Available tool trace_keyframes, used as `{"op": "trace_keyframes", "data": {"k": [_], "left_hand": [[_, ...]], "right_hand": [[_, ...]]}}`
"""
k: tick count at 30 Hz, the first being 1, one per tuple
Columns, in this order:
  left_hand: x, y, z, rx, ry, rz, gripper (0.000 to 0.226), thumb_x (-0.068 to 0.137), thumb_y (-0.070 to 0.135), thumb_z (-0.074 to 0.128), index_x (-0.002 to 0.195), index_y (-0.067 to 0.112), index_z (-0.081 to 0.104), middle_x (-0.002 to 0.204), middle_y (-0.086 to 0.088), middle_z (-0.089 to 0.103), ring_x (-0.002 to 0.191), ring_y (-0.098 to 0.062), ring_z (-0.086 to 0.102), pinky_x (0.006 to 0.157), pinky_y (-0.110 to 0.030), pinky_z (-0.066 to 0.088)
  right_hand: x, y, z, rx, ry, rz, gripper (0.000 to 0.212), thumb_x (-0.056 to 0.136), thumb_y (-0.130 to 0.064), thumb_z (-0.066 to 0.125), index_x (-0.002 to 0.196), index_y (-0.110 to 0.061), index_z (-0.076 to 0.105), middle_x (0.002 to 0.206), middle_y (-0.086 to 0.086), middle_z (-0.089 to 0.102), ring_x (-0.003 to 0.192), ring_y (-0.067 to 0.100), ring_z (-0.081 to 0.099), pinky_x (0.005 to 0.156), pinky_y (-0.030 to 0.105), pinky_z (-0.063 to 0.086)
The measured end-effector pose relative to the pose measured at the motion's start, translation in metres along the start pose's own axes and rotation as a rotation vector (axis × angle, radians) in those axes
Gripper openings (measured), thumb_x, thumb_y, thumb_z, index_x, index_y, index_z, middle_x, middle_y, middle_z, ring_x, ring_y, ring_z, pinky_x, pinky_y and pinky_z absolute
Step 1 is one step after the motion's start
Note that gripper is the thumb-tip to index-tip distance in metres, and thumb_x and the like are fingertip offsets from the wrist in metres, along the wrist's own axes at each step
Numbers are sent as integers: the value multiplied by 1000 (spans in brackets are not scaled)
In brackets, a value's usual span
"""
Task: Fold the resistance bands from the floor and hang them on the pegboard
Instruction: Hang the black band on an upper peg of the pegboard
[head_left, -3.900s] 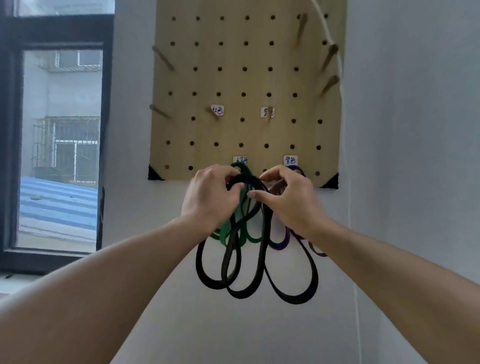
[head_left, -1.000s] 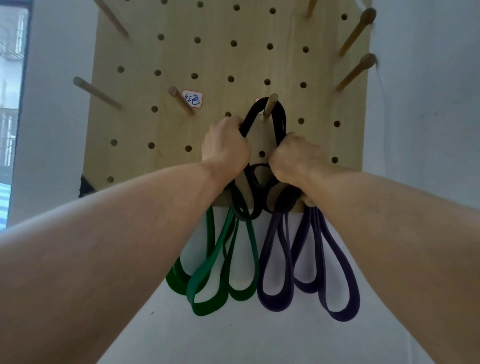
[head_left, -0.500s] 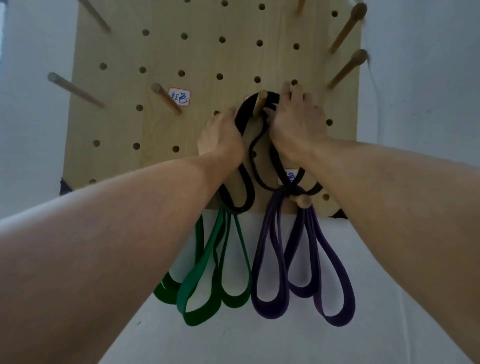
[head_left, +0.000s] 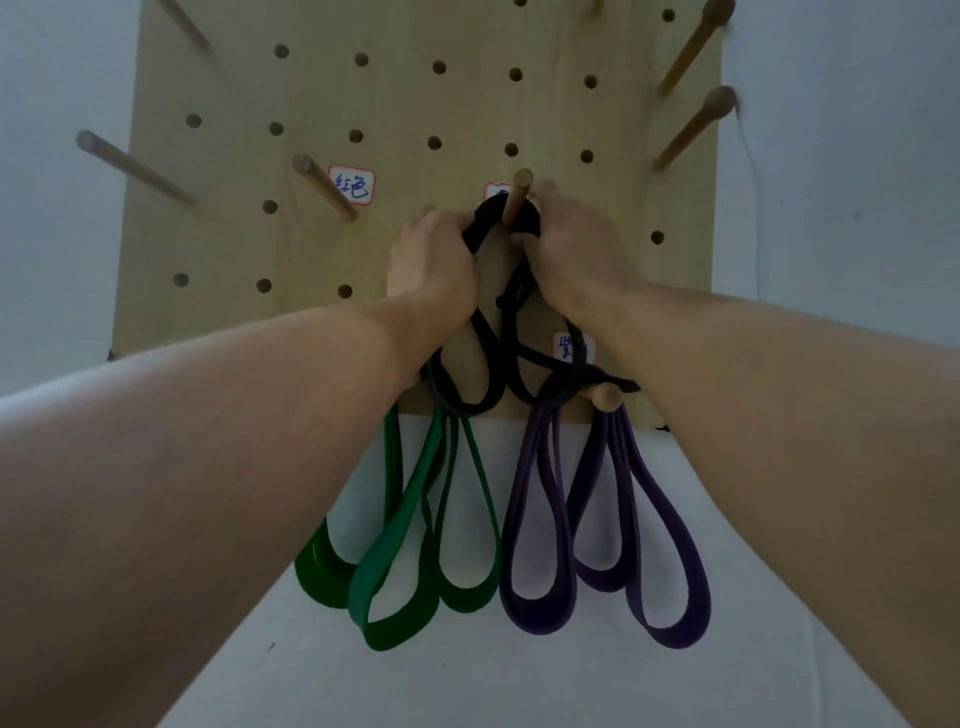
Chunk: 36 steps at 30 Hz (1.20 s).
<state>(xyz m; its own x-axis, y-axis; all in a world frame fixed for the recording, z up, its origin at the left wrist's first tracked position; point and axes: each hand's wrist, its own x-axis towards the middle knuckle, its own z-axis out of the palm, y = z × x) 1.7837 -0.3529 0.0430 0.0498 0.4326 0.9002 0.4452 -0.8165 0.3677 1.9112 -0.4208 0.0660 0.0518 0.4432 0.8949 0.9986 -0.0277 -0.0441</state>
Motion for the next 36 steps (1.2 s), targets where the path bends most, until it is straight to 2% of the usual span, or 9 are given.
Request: {"op": "trace_keyframes", "data": {"k": [3,5,10,13,18,24,30,33,36], "left_hand": [[-5,0,-2,27,-23,67,41,96,7,48,124,28,70,102,-2,67,89,-23,61,72,-34,47],[-6,-1,-2,43,-34,97,40,98,10,49,128,29,67,108,-3,68,93,-24,61,75,-34,47],[-5,1,-3,91,-95,90,37,97,11,45,125,25,66,110,-6,65,98,-30,64,85,-47,57],[-5,0,-4,142,-102,88,40,101,13,42,134,24,60,115,-8,63,102,-31,63,87,-47,55],[-4,3,-7,224,-103,96,42,101,9,44,136,28,58,116,-7,60,101,-30,63,82,-43,55],[-6,8,-10,360,-94,99,52,101,4,47,146,30,49,128,-11,56,112,-34,60,77,-38,44],[-9,7,-12,347,-81,141,51,102,5,42,147,28,48,121,-11,58,106,-33,59,77,-40,47],[-11,6,-12,344,-75,158,50,102,6,43,147,29,48,113,-9,58,101,-31,60,81,-44,53],[-12,8,-11,381,-89,142,46,102,4,44,142,25,52,115,-9,59,102,-31,62,82,-44,55]], "right_hand": [[-8,1,9,-349,78,-54,49,113,-40,26,156,-19,35,131,11,59,118,32,57,84,41,41],[-9,1,10,-373,103,-58,48,113,-37,23,153,-16,39,132,12,55,118,31,54,85,41,41],[0,10,5,41,120,-5,30,108,-27,46,126,-22,70,110,2,58,101,21,59,80,31,41],[0,7,6,194,195,69,27,100,-21,65,125,-21,74,121,-1,73,113,16,66,96,28,51],[-1,3,5,314,198,183,27,99,-24,69,125,-25,74,127,-2,72,116,14,67,98,27,53],[-7,5,0,-301,302,-24,27,104,-36,55,116,-28,77,125,2,57,123,27,46,103,39,36],[-3,8,1,271,208,157,23,98,-23,69,120,-20,72,108,-6,72,101,11,66,83,23,48],[-2,6,3,449,221,239,27,86,-28,84,100,-22,62,85,-12,65,89,11,68,80,31,58],[-2,2,11,559,158,328,30,83,-29,87,81,-27,57,85,-8,64,86,13,69,80,42,63]]}}
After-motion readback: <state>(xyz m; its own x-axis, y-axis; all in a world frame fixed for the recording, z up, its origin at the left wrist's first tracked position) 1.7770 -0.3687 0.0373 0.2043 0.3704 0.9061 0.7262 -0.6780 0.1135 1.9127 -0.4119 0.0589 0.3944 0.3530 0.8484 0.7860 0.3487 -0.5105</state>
